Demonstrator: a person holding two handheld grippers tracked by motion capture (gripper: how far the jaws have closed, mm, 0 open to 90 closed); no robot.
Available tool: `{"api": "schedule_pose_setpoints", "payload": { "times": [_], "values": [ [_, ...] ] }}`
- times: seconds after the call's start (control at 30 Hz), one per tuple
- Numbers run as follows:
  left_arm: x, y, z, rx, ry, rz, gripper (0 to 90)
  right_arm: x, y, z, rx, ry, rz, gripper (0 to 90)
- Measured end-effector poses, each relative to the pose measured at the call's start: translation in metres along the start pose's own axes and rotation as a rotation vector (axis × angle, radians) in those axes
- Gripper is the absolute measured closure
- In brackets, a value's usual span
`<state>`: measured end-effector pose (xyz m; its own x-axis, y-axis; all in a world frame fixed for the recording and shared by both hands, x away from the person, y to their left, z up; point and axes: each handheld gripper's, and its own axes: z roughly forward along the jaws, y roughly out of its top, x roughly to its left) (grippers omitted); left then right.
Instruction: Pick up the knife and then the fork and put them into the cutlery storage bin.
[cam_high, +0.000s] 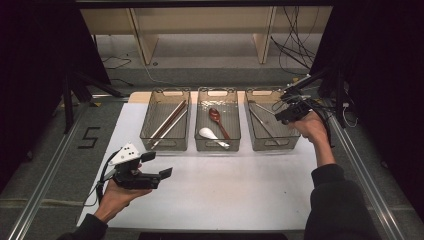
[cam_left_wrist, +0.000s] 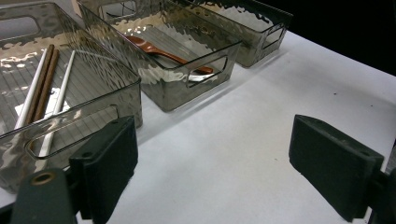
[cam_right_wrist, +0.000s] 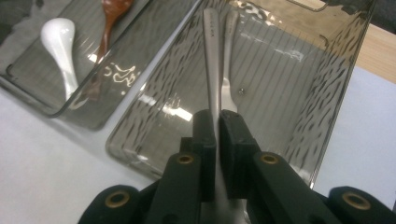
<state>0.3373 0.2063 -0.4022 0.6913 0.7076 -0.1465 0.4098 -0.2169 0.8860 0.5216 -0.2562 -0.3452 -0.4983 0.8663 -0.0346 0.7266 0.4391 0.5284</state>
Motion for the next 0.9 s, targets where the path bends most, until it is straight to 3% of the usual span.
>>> {"api": "schedule_pose_setpoints", "payload": {
  "times": [0.47,0.9],
  "values": [
    [0.000,0.000,0.001,0.001,-0.002,0.000,15.0,-0.005,0.011,0.019,0.023,-0.026,0.047,85.9],
    [0.000,0.000,-0.001,-0.006,-0.002,-0.001,14.9,-0.001,0.017,0.038,0.060,-0.052,0.035,85.8]
  ]
}}
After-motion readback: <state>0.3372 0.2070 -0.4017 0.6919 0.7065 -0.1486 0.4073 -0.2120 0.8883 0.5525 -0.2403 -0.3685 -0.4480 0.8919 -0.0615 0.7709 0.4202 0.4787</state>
